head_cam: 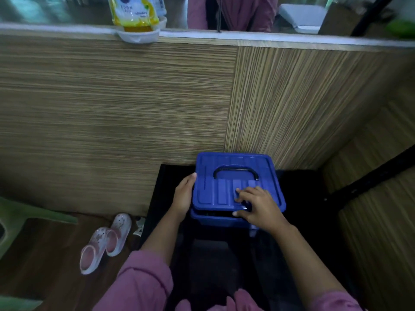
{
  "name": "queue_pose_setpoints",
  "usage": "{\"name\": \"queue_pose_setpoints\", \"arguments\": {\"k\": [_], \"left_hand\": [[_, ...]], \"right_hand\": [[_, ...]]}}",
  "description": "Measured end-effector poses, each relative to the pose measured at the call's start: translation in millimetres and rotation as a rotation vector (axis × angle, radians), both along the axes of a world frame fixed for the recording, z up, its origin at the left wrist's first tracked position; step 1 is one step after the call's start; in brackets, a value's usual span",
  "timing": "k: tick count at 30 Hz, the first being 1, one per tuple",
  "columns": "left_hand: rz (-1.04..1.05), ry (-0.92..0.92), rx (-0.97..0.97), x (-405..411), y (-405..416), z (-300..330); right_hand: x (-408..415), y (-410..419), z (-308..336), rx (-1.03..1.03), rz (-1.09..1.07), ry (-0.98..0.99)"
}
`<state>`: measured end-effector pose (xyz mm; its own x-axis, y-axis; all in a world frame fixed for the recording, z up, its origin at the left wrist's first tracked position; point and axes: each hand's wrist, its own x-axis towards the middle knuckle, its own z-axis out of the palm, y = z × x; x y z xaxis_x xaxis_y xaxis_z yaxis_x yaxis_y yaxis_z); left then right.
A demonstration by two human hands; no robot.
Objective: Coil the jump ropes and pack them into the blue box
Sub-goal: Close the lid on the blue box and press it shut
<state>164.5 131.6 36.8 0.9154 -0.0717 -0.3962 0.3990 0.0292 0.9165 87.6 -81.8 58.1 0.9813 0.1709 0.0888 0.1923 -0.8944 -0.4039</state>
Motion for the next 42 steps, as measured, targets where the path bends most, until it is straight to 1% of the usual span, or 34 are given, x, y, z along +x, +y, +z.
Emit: {"name": "queue_pose_setpoints", "arguments": {"k": [3, 6, 8, 9, 11, 13, 15, 16, 17, 19, 21, 23, 26, 28, 30, 32, 35, 37, 38, 42], "left_hand": [[0.014, -0.034, 0.076, -0.8, -2.4, -2.4], [0.001, -0.074, 0.206, -4.8, -3.0, -7.2], [0.005, -0.085, 0.242, -5.8, -2.9, -8.3], [0.012, -0.086, 0.255, -5.5, -3.6, -7.9], [0.019, -0.082, 0.287, -3.6, -4.6, -6.7], [0.012, -0.085, 0.308, -1.0, -4.7, -6.4], [0.006, -0.089, 0.324, -0.5, -3.9, -6.3], [0.004, -0.093, 0.333, -0.3, -3.3, -7.5], [-0.002, -0.099, 0.343, -0.6, -2.3, -8.7], [-0.016, -0.119, 0.355, 0.6, -0.8, -11.4], [-0.024, -0.137, 0.363, 3.6, 1.3, -13.1], [-0.025, -0.118, 0.373, 6.4, 2.4, -14.7], [-0.016, 0.003, 0.387, 12.7, 1.3, -20.2], [-0.012, 0.112, 0.363, 18.8, 2.1, -23.7], [-0.02, 0.19, 0.274, 22.5, 4.3, -22.3], [-0.023, 0.199, 0.219, 24.7, 6.9, -20.3], [0.026, 0.143, 0.231, 27.0, 11.3, -13.3], [0.016, 0.112, 0.201, 29.2, 13.6, -7.7], [0.011, 0.123, 0.193, 30.6, 14.9, -4.4], [-0.02, 0.26, 0.114, 35.5, 19.5, 4.8]], "right_hand": [[-9.0, 1.5, -3.5, 0.119, -0.01, 0.06], [-12.3, 4.3, 1.8, 0.136, -0.059, 0.118], [-8.6, 5.4, 10.3, 0.158, -0.112, 0.174], [-4.6, 6.1, 14.6, 0.146, -0.132, 0.198], [7.8, 9.9, 22.7, 0.031, -0.152, 0.203], [24.4, 15.5, 29.1, -0.078, -0.18, 0.156], [41.4, 21.2, 29.6, -0.109, -0.205, 0.119], [48.8, 23.5, 29.6, -0.113, -0.21, 0.162], [55.4, 25.6, 28.5, -0.116, -0.203, 0.257], [64.9, 29.4, 24.8, -0.163, -0.169, 0.508], [69.7, 29.7, 20.1, -0.255, -0.134, 0.69], [72.3, 28.8, 16.4, -0.272, -0.124, 0.769], [73.9, 26.1, 9.1, -0.227, -0.106, 0.814], [77.3, 25.2, 7.6, -0.219, -0.095, 0.838], [78.8, 25.7, 8.7, -0.213, -0.093, 0.858], [77.8, 26.1, 8.8, -0.204, -0.094, 0.842], [74.5, 25.6, 9.4, -0.195, -0.094, 0.822], [73.3, 25.9, 9.9, -0.191, -0.093, 0.818], [73.4, 26.3, 10.4, -0.189, -0.09, 0.821], [73.1, 26.9, 12.2, -0.175, -0.089, 0.819]]}}
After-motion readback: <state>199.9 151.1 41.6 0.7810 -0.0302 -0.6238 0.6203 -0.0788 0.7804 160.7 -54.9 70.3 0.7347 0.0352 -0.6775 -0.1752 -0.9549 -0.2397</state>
